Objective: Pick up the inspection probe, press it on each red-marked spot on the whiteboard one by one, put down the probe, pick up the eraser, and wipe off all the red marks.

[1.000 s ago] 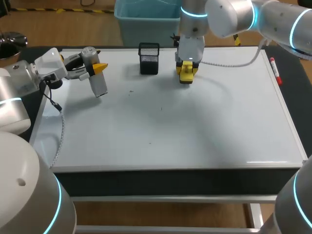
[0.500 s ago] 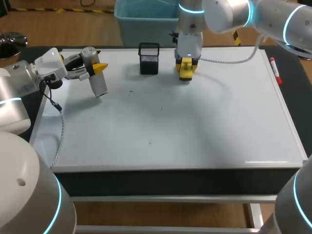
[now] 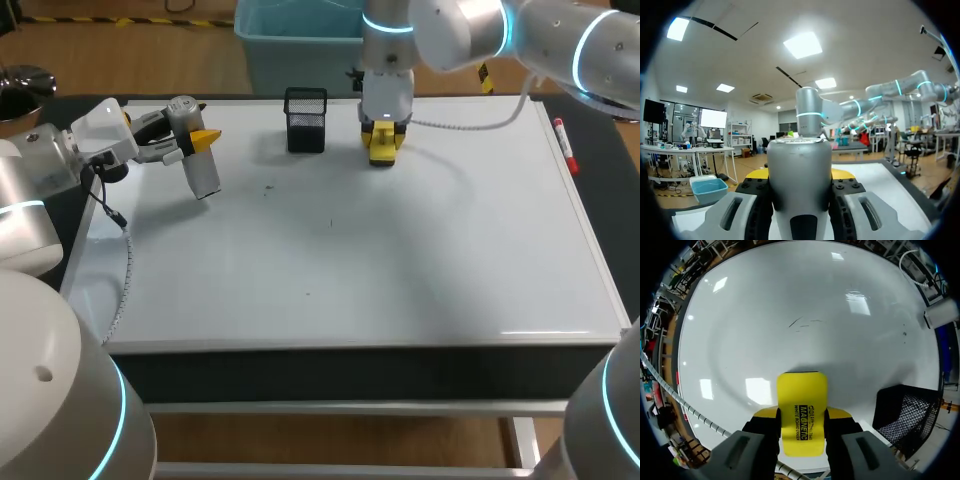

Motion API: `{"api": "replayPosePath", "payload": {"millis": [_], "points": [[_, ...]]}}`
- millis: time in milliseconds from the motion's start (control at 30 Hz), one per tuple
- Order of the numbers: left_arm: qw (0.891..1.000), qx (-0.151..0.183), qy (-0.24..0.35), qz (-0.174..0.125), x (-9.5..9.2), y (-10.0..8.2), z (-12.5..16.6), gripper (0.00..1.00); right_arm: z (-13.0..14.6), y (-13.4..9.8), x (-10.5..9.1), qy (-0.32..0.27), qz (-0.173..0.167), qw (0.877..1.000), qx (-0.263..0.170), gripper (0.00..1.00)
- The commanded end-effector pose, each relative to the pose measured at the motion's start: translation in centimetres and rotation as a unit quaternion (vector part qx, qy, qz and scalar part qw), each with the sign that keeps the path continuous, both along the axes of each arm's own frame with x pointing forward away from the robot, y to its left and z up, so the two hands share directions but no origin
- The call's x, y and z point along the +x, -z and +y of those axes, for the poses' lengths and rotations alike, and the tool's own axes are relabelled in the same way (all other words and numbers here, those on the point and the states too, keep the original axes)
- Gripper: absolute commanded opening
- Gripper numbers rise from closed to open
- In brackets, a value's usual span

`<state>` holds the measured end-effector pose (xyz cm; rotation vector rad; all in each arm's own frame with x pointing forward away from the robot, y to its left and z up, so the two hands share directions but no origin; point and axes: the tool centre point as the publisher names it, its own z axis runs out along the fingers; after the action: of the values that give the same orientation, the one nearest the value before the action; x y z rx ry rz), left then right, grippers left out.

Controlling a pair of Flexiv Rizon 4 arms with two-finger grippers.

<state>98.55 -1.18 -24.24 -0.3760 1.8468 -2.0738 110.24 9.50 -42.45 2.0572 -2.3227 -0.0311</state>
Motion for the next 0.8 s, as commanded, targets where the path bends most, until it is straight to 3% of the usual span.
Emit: {"api": "replayPosePath", "payload": {"millis": [33, 167, 200, 300, 567, 800], "points": [[1.000, 0.000, 0.000, 0.000, 0.0, -0.1, 0.0, 0.00, -0.4, 0.2, 0.4, 0.001, 0.002, 1.000, -0.001, 0.00], [1.000, 0.000, 0.000, 0.000, 0.0, -0.1, 0.0, 0.00, -0.6, 0.3, 0.5, 0.003, 0.006, 1.000, -0.004, 0.00], [1.000, 0.000, 0.000, 0.000, 0.0, -0.1, 0.0, 0.00, -0.7, 0.3, 0.5, 0.002, 0.005, 1.000, -0.005, 0.18], [1.000, 0.000, 0.000, 0.000, 0.0, -0.1, 0.0, 0.00, -0.7, 0.1, 0.4, 0.000, 0.003, 1.000, -0.006, 1.00], [1.000, 0.000, 0.000, 0.000, 0.0, -0.1, 0.0, 0.00, -1.3, -1.8, 0.5, 0.020, -0.018, 1.000, 0.015, 1.00], [1.000, 0.000, 0.000, 0.000, 0.0, -0.1, 0.0, 0.00, -3.7, -4.0, 1.5, 0.109, -0.019, 0.992, 0.057, 1.00]]}}
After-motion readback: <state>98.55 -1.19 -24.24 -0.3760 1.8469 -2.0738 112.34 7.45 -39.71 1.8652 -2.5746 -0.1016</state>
